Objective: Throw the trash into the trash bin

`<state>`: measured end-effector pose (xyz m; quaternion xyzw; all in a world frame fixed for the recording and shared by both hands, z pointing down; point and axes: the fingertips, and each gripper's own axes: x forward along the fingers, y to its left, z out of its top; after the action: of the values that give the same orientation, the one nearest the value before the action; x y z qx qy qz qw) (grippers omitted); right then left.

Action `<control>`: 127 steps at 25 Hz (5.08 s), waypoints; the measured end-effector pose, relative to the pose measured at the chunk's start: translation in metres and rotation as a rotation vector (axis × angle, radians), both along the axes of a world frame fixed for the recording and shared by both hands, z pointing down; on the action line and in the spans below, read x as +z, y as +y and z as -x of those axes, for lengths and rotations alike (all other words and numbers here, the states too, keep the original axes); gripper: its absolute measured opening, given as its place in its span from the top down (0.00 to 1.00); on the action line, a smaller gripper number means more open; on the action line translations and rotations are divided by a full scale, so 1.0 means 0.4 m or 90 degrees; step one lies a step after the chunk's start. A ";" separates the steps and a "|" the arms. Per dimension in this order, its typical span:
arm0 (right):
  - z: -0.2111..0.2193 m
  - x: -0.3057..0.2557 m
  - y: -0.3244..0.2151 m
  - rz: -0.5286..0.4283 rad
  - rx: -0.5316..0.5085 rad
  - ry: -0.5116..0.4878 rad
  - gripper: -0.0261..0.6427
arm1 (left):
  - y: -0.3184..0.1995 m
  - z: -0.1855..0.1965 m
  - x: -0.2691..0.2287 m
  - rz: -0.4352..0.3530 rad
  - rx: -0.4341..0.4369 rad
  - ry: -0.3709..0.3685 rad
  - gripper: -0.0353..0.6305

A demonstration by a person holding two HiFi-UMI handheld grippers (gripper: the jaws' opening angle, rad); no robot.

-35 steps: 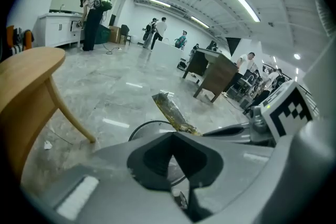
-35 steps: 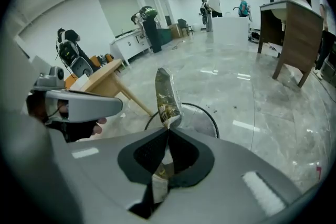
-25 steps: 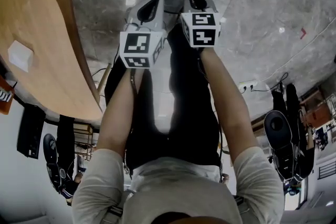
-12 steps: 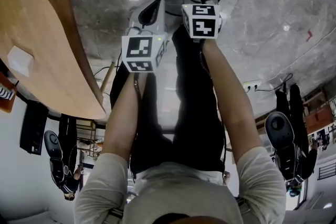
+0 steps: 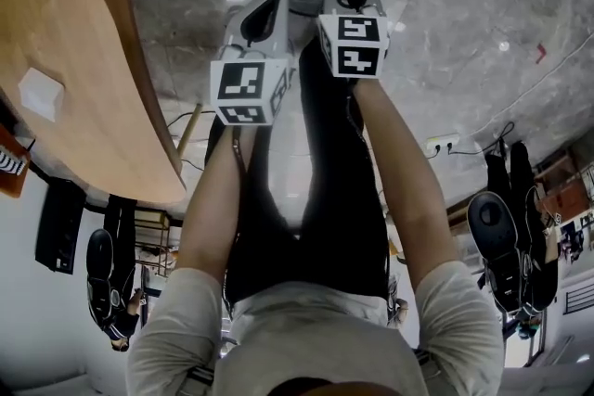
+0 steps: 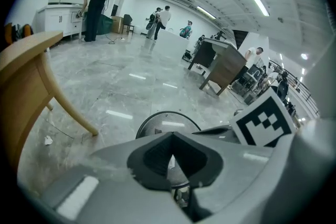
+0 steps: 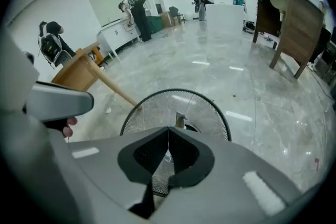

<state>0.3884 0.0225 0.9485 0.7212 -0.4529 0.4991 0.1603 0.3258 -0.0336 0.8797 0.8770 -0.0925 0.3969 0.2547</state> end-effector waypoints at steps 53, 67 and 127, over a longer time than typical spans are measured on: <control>0.140 -2.038 -0.144 -0.536 -0.090 0.402 0.95 | -0.095 0.037 -1.807 -0.285 -0.052 0.458 0.92; 0.154 -2.068 -0.174 -0.577 -0.157 0.397 0.95 | -0.109 0.043 -1.839 -0.312 -0.094 0.475 0.92; 1.039 -1.560 -0.784 -0.490 -0.528 0.131 0.95 | -0.661 1.020 -1.298 -0.254 -0.486 0.227 0.92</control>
<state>-0.0271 -0.2910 0.3246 0.5346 -0.8289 0.1213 0.1119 -0.0823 -0.2979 0.3603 0.8666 -0.4380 0.0926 0.2204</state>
